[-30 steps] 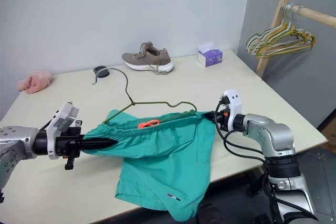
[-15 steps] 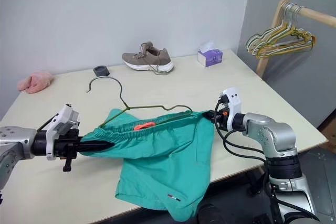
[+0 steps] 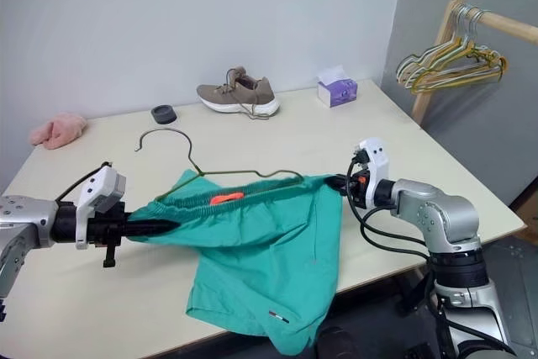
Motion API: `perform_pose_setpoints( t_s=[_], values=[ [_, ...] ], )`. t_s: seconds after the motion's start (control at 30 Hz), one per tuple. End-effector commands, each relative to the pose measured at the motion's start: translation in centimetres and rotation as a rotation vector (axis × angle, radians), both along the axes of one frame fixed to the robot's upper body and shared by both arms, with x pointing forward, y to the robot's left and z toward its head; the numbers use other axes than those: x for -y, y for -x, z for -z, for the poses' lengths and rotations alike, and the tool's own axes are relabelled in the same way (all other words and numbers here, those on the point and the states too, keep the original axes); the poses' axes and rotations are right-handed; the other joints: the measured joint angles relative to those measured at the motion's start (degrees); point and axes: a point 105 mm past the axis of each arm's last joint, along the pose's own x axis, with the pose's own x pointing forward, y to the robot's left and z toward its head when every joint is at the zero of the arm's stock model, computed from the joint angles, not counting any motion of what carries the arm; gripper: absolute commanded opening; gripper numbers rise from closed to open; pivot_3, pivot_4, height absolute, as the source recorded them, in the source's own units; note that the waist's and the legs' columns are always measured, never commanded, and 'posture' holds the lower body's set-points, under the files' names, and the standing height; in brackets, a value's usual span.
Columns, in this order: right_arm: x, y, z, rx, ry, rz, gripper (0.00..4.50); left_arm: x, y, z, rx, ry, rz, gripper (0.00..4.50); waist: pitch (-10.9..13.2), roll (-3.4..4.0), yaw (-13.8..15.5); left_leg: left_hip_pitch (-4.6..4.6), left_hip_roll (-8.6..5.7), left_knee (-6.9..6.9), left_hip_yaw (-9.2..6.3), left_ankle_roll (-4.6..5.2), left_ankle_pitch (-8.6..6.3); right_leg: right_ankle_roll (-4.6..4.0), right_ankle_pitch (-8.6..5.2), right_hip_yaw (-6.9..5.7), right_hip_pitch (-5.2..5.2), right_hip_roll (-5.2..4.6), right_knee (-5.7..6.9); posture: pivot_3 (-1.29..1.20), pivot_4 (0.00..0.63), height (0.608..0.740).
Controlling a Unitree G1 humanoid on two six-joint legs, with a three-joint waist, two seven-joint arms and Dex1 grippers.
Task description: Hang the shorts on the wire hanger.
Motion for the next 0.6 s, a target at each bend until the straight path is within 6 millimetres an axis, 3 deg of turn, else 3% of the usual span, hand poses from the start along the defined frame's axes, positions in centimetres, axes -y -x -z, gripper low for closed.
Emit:
perform_pose_setpoints(
  t_s=[0.03,0.27,0.43,0.6],
  values=[
    [2.4,-0.3,-2.1,0.073,-0.001,0.091,0.05,-1.7,-0.4,0.3,-0.005,-0.055,-0.077,0.0,0.0,0.0,-0.1,0.0,0.0,-0.01,0.0,0.0,0.0,0.0,0.0,0.01,-0.01,0.0,0.0,-0.31,0.0,0.74],
    [2.9,-0.3,-2.2,0.083,0.009,0.115,0.05,-1.4,0.2,0.5,-0.046,-0.029,-0.05,0.0,0.0,0.0,-0.2,-0.04,0.0,-0.03,0.0,0.0,-0.01,-0.01,0.0,0.01,-0.05,-0.01,0.0,-0.32,0.0,0.74],
    [3.1,-0.4,-1.6,0.068,0.032,0.124,0.05,-0.5,-1.6,-2.1,0.033,0.14,-0.114,0.0,0.0,0.0,0.0,-0.04,0.0,0.01,0.0,0.01,0.0,0.12,-0.07,-0.01,-0.03,-0.01,0.0,-0.32,0.0,0.74],
    [3.9,-0.6,-0.3,0.027,0.05,0.16,0.05,0.6,-1.4,-3.9,0.036,0.269,-0.104,0.0,0.0,-0.02,-0.2,-0.04,0.0,0.0,-0.02,0.0,0.0,0.27,-0.16,-0.02,-0.01,0.0,0.0,-0.32,0.0,0.74]
  ],
)
